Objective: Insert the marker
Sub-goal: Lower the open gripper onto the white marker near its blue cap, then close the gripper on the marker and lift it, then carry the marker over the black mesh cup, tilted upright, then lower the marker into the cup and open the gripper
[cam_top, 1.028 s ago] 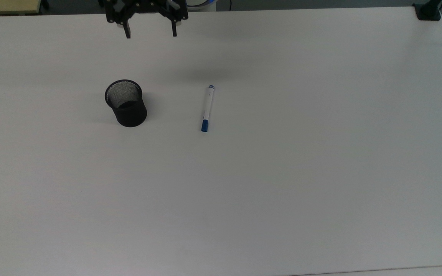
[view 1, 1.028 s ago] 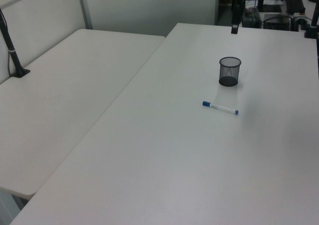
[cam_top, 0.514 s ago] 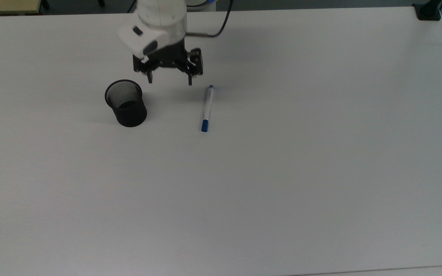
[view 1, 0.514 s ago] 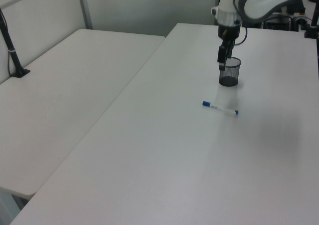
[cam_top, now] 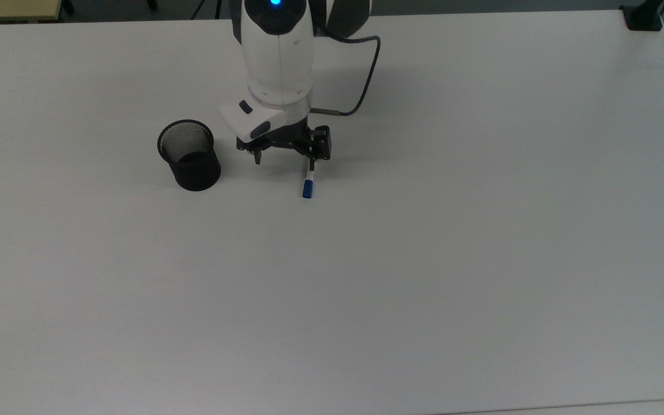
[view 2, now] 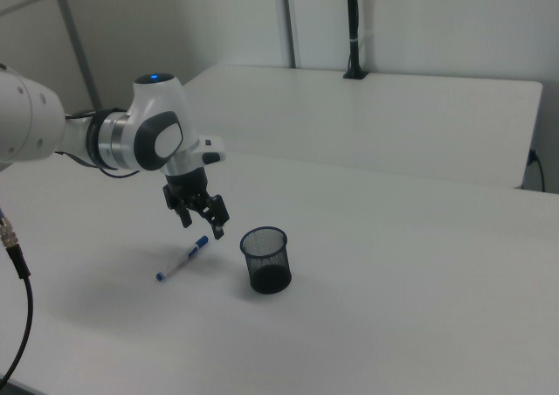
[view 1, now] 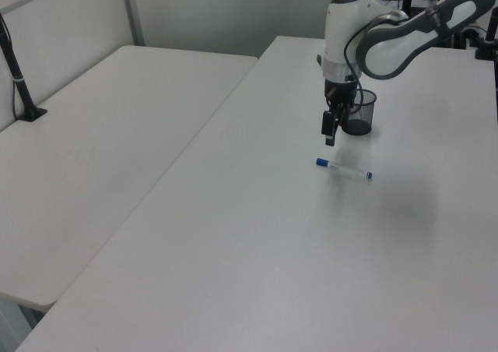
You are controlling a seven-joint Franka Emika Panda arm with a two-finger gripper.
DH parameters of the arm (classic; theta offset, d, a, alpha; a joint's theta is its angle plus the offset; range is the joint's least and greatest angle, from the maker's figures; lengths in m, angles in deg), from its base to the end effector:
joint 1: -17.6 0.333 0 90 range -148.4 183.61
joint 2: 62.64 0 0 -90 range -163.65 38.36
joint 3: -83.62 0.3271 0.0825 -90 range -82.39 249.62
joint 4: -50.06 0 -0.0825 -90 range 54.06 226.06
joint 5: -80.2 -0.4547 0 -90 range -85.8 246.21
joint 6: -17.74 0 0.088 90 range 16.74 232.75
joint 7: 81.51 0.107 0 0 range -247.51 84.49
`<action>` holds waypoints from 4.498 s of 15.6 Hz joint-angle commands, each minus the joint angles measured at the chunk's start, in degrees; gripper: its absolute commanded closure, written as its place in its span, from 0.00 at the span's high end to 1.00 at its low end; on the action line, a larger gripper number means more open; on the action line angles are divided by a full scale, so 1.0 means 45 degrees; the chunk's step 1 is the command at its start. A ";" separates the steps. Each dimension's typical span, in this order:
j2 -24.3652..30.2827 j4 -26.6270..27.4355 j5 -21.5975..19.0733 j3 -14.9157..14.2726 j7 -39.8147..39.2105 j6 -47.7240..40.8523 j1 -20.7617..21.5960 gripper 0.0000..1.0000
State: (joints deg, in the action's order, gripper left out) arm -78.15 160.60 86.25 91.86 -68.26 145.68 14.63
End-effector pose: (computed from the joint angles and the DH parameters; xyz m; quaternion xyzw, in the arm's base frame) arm 0.6725 0.0557 0.3230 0.9987 -0.0408 0.0218 0.0198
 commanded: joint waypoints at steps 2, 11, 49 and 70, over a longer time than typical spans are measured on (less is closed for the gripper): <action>-0.0634 -0.0013 0.0160 0.0004 0.1136 0.0787 0.0544 1.00; -0.1319 -0.0110 0.0141 0.0004 0.1273 0.1687 0.0720 0.46; 0.3213 0.4674 0.3949 -0.0153 0.0316 1.1393 -0.4104 0.00; 0.2685 0.4401 0.3773 -0.0309 0.1194 1.1863 -0.4123 0.55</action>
State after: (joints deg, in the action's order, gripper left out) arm -66.59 180.55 103.00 90.82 -64.90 198.06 -4.04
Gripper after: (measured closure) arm 0.515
